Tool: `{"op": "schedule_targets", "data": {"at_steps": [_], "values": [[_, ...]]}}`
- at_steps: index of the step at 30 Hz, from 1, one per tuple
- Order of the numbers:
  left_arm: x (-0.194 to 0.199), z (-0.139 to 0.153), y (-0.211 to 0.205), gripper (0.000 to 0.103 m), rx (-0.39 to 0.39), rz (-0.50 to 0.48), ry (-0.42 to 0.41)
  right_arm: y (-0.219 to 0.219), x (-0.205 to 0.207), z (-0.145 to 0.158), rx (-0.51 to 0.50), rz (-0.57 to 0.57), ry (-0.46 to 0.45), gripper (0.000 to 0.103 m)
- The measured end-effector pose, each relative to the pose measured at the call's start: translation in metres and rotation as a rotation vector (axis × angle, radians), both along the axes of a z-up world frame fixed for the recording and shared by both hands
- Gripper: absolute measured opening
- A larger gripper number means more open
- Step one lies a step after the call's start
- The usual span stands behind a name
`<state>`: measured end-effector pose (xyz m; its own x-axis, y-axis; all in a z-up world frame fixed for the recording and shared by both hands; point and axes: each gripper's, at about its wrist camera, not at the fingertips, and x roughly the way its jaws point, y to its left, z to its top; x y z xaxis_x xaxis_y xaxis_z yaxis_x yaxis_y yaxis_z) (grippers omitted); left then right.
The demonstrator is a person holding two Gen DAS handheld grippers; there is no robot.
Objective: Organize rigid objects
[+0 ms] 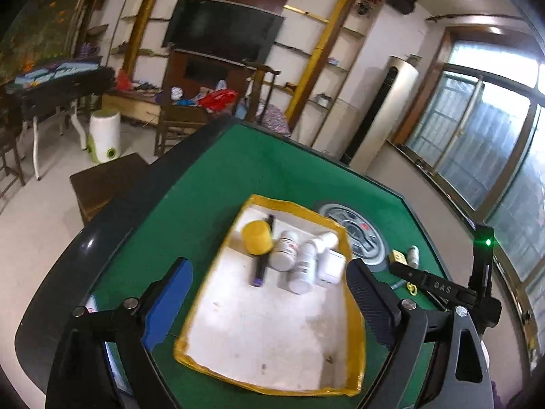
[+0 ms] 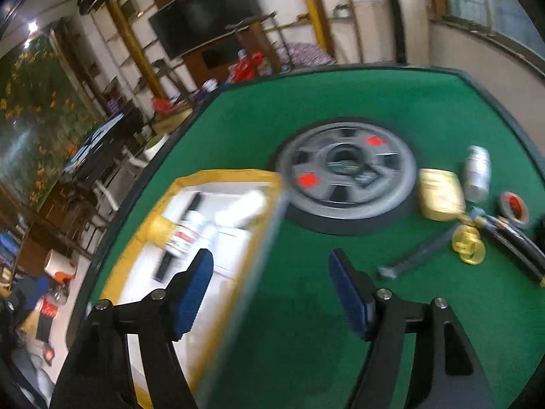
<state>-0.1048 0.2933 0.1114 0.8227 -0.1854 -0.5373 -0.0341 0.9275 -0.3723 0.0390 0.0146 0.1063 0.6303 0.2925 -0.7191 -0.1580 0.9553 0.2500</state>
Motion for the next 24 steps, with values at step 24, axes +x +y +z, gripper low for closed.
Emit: {"op": "schedule_targets", "data": {"at_steps": [24], "values": [[0.001,-0.028,-0.186,0.094,0.072,-0.381,0.171,-0.300,-0.013,-0.059,0.232,-0.476,0.059,0.079]]}}
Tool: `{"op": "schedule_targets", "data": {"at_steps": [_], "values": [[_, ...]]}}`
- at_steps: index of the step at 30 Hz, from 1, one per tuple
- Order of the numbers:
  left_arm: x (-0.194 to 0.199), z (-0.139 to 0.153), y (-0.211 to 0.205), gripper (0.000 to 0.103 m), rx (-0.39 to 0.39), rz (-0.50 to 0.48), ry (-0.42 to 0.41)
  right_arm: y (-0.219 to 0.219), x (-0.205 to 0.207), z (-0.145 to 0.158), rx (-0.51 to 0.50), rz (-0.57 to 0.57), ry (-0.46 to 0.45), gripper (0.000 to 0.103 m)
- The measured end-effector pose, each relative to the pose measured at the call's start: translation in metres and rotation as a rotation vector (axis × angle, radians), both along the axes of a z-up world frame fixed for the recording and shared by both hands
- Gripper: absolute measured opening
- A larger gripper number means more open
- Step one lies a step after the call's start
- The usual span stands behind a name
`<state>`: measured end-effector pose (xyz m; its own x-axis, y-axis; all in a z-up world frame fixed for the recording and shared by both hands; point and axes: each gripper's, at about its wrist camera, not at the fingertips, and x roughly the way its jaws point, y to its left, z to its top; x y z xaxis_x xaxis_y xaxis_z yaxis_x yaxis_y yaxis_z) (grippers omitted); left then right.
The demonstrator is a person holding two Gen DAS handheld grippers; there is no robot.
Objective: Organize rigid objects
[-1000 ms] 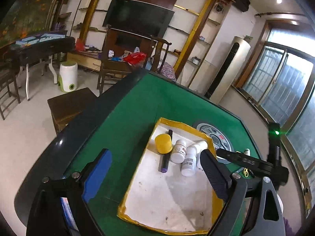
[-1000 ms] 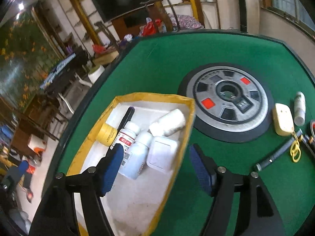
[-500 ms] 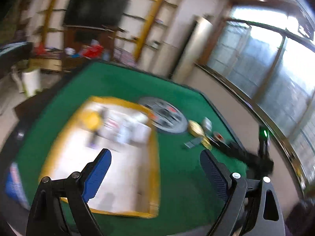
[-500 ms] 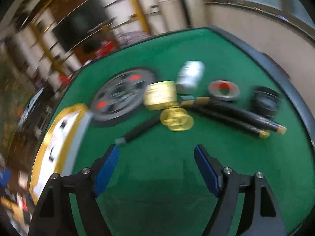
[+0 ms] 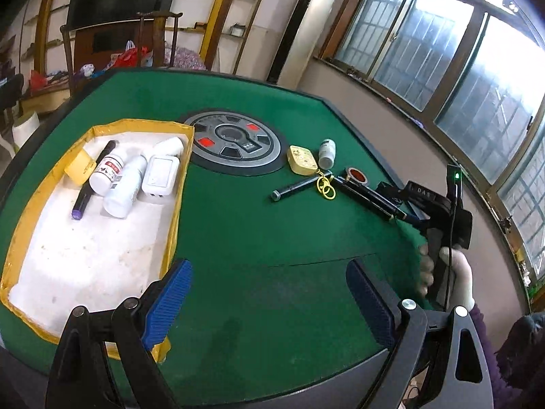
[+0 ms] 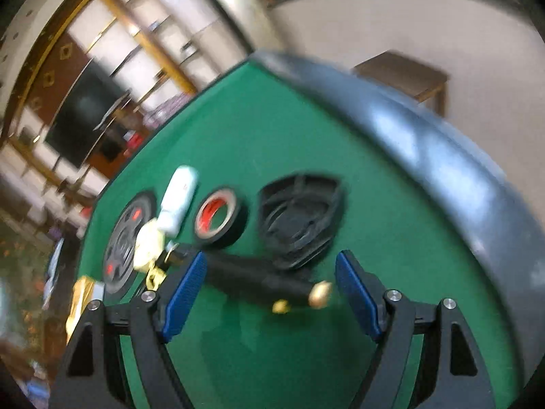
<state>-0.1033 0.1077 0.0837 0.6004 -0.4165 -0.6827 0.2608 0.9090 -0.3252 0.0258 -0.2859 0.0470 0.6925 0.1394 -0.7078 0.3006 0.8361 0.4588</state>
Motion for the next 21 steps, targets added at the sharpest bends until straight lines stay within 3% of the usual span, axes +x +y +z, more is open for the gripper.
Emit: {"op": "schedule_targets", "data": {"at_steps": [4,6,9,13,16,21], "values": [[0.014,-0.001,-0.011,0.094,0.006,-0.006,0.021,0.028,0.003,0.003,0.139,0.258,-0.089,0.080],[0.024,0.000,-0.022,0.094,0.020,-0.013,0.026,0.037,-0.001,0.012,0.173,0.335,-0.148,0.080],[0.045,-0.001,-0.050,0.094,0.080,-0.049,0.010,0.035,-0.003,0.016,0.151,0.310,-0.172,0.080],[0.082,-0.020,-0.101,0.093,0.236,-0.148,-0.020,0.008,-0.003,0.003,0.245,0.223,-0.147,0.080],[0.116,-0.044,-0.139,0.075,0.352,-0.230,-0.002,-0.005,-0.002,-0.004,0.298,0.177,-0.153,0.080],[0.156,-0.064,-0.163,0.045,0.388,-0.249,0.039,0.001,0.001,0.000,0.232,0.171,-0.146,0.080]]}}
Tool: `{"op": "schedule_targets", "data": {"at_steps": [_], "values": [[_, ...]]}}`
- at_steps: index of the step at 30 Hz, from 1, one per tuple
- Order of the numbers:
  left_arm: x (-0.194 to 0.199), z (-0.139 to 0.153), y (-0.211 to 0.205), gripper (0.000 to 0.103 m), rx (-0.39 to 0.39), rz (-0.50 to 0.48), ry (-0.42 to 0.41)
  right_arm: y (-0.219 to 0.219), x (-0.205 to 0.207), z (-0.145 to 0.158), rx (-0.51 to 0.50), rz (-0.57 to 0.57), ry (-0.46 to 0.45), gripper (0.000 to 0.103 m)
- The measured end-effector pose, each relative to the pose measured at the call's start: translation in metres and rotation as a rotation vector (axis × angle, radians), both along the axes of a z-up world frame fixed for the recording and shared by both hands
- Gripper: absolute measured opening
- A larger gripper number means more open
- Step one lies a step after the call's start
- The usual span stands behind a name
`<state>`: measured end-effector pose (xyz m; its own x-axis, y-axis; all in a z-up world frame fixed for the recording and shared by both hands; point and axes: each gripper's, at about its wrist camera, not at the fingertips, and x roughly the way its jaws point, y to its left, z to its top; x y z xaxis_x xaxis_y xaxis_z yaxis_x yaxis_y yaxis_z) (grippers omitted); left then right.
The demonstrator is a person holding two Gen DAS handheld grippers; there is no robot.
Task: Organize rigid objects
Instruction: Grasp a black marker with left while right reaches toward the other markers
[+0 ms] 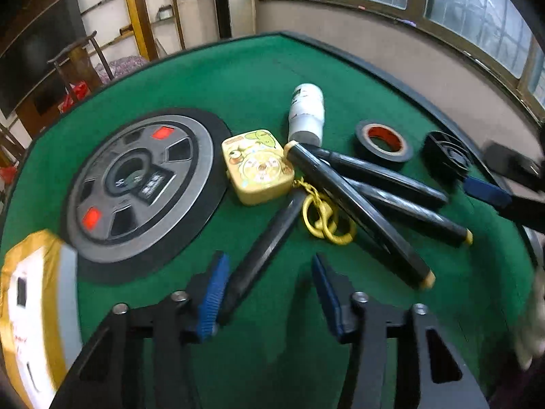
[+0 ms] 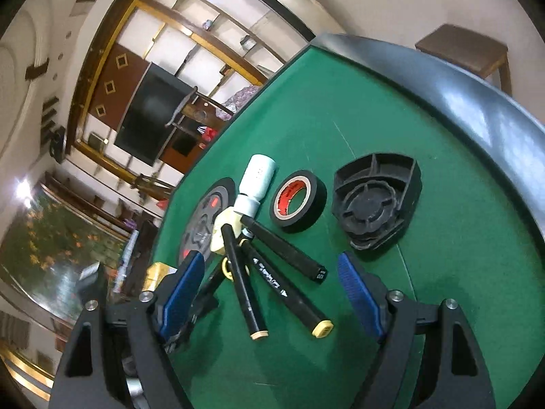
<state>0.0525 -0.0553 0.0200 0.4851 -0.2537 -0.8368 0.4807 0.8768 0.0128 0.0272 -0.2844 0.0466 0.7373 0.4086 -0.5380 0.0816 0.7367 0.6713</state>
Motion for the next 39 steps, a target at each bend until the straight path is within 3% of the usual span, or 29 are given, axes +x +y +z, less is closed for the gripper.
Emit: {"op": "schedule_targets", "data": {"at_steps": [2,4,8,13,16,18,19,21,22,23,24,25,31,34,39], "values": [[0.002,0.000,0.000,0.023,-0.027,-0.004,0.009,0.002,0.000,0.001,-0.025,0.005,0.004,0.080],[-0.007,0.002,0.000,0.017,-0.027,-0.023,0.009,0.004,0.001,0.000,-0.039,0.009,0.015,0.080],[-0.041,0.004,0.012,0.014,0.001,-0.044,-0.006,0.001,0.000,-0.004,-0.049,0.004,0.037,0.080],[-0.088,0.005,0.059,0.015,-0.093,0.009,0.081,0.002,0.000,-0.004,-0.076,0.002,0.045,0.080],[-0.095,0.005,0.068,0.028,-0.128,0.023,0.084,0.006,0.002,-0.005,-0.098,0.008,0.056,0.080],[-0.092,0.004,0.060,0.047,-0.116,0.026,0.068,0.007,0.003,-0.007,-0.112,0.003,0.064,0.080],[-0.088,0.003,0.052,0.065,-0.105,0.021,0.056,0.007,0.004,-0.008,-0.121,-0.005,0.069,0.080],[-0.089,-0.005,0.036,0.072,-0.036,0.015,-0.006,0.006,0.003,-0.009,-0.136,-0.021,0.076,0.080],[-0.093,-0.004,0.030,0.066,-0.019,-0.005,-0.042,0.005,0.003,-0.009,-0.145,-0.031,0.077,0.080],[-0.091,-0.002,0.030,0.040,-0.048,-0.026,-0.022,0.004,0.003,-0.009,-0.159,-0.042,0.079,0.080],[-0.093,0.000,0.033,0.023,-0.073,-0.030,-0.017,0.003,0.002,-0.009,-0.174,-0.052,0.081,0.080],[-0.094,0.000,0.036,0.014,-0.080,-0.035,-0.017,0.003,0.003,-0.009,-0.192,-0.062,0.087,0.080],[-0.108,0.015,0.083,0.014,-0.258,0.056,0.005,0.010,0.007,-0.010,-0.264,-0.061,0.096,0.080],[-0.128,0.036,0.113,0.014,-0.369,0.082,-0.033,0.015,0.008,-0.009,-0.308,-0.061,0.101,0.080],[-0.152,0.059,0.144,0.014,-0.487,0.097,-0.064,0.014,0.003,-0.006,-0.355,-0.116,0.109,0.080]]}}
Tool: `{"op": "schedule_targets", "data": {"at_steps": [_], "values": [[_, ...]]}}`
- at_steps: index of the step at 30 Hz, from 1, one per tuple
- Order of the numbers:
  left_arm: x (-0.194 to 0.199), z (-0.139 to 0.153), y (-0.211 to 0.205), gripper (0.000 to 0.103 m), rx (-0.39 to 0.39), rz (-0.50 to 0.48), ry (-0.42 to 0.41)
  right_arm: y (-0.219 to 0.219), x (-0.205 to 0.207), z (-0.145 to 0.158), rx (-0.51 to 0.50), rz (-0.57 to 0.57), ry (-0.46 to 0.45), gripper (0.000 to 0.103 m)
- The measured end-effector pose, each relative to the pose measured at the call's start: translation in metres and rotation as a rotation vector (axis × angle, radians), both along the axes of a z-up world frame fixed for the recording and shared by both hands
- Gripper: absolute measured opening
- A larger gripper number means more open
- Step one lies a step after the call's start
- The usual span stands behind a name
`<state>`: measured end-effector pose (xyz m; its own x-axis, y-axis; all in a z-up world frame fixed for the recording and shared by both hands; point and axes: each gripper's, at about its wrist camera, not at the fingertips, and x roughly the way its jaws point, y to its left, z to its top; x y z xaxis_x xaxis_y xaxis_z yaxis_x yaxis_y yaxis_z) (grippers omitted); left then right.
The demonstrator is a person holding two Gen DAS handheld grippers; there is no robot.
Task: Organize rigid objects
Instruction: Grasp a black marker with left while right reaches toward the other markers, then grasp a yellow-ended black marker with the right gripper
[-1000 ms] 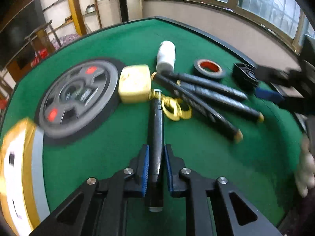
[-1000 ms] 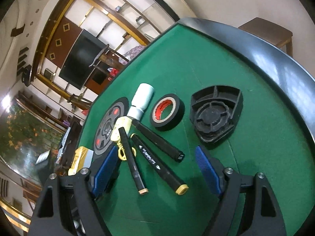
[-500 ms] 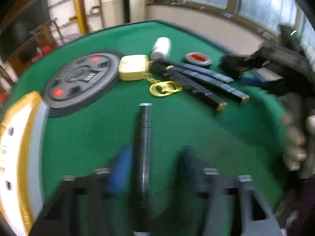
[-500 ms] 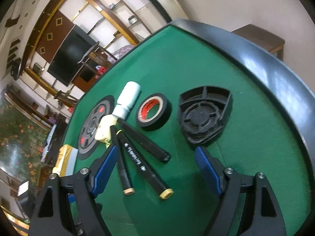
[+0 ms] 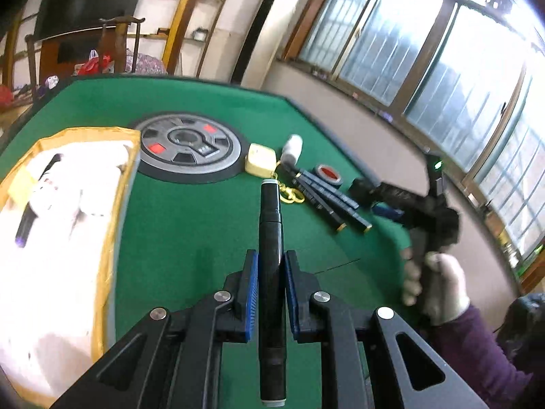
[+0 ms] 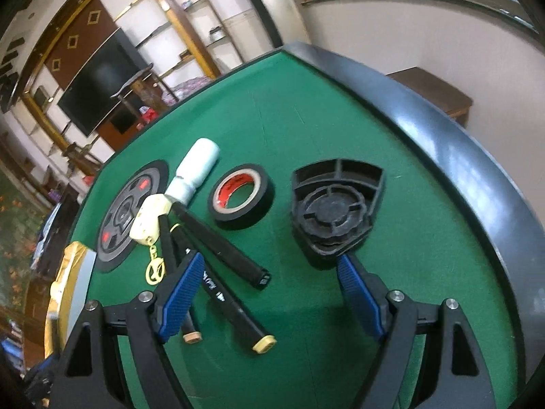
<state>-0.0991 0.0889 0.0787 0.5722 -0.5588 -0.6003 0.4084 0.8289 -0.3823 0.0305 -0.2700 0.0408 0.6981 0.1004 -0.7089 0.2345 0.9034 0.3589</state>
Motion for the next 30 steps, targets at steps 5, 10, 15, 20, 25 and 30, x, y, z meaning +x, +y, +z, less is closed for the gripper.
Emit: {"op": "schedule_targets", "data": {"at_steps": [5,10,15,20,25,30], "values": [[-0.026,0.011,0.009,0.014,-0.037,-0.029,-0.043,0.025,-0.011,0.017,-0.053,0.061,-0.004,0.080],[-0.038,0.013,0.016,0.014,-0.040,-0.051,-0.057,0.063,-0.002,0.027,0.061,0.239,0.025,0.070],[-0.043,0.012,0.036,0.014,-0.045,-0.024,-0.063,0.084,0.025,0.020,0.057,0.290,0.084,0.045],[-0.033,0.001,0.063,0.014,-0.061,0.037,-0.015,0.091,0.048,0.008,-0.005,0.274,0.124,0.045],[-0.023,-0.010,0.078,0.014,-0.066,0.090,0.025,0.094,0.062,-0.005,-0.066,0.250,0.140,0.030],[-0.027,-0.012,0.077,0.014,-0.071,0.092,0.030,0.086,0.054,-0.001,-0.064,0.216,0.121,0.017]]}}
